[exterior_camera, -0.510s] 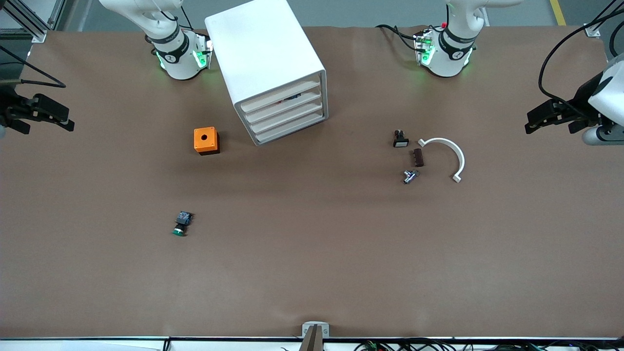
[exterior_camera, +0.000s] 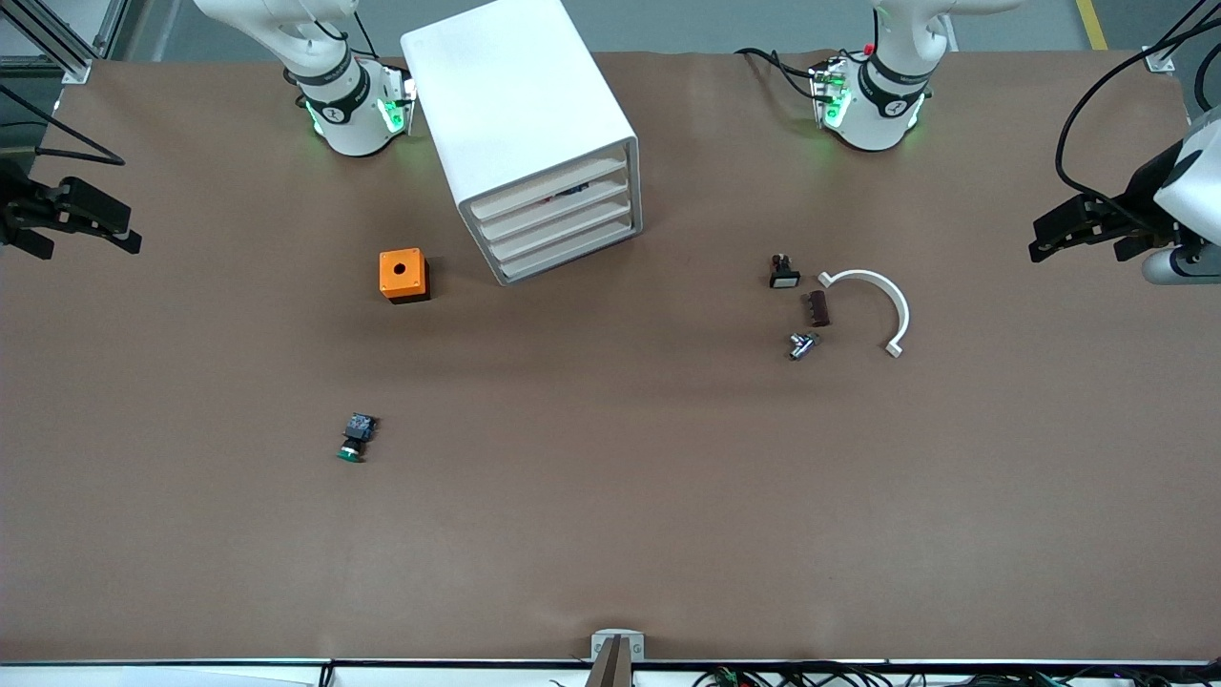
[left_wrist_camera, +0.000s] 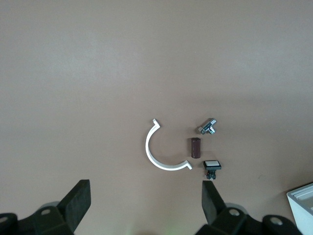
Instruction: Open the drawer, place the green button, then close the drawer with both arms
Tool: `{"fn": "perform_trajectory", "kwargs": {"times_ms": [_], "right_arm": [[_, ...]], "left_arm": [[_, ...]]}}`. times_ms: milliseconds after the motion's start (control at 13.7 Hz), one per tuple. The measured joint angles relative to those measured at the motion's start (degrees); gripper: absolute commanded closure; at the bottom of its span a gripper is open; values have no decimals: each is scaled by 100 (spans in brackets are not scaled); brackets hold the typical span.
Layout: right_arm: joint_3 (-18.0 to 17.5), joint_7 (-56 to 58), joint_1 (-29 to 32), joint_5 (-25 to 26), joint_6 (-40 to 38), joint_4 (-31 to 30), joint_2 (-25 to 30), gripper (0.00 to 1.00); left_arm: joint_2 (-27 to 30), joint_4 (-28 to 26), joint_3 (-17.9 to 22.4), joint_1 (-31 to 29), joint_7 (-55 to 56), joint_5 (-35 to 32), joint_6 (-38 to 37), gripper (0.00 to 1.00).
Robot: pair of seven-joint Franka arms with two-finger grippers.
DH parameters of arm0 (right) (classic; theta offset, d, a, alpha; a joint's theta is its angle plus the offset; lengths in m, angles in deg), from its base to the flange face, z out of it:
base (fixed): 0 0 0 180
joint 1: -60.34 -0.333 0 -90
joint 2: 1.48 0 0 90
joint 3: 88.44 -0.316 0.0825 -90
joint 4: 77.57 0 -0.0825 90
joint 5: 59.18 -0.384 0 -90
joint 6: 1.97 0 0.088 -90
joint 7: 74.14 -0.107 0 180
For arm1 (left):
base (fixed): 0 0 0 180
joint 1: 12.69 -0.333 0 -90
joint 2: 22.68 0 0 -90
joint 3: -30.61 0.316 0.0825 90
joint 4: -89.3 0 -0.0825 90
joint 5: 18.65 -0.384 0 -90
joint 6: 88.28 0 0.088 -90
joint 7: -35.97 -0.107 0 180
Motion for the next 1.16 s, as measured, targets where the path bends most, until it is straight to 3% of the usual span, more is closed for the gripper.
{"fn": "perform_trajectory", "kwargs": {"times_ms": [146, 510, 728, 1019, 1165], "right_arm": [[-4, 0, -1, -2, 0, 0, 0, 0], [-2, -1, -3, -3, -6, -23, 2, 0], [6, -13, -2, -3, 8, -176, 71, 0], [15, -114, -1, -4, 55, -451, 282, 0], [19, -133, 0, -4, 61, -479, 319, 0]], "left_arm": [[0, 0, -2, 11, 0, 250, 0, 0], [-251, -10, 4, -26, 0, 1696, -291, 0], [-702, -13, -24, 100, 300, 2317, -302, 0], [-1563, -7, -58, 494, 1498, 3830, -268, 0], [-2022, 78, -70, 814, 2173, 4175, -3, 0]]}}
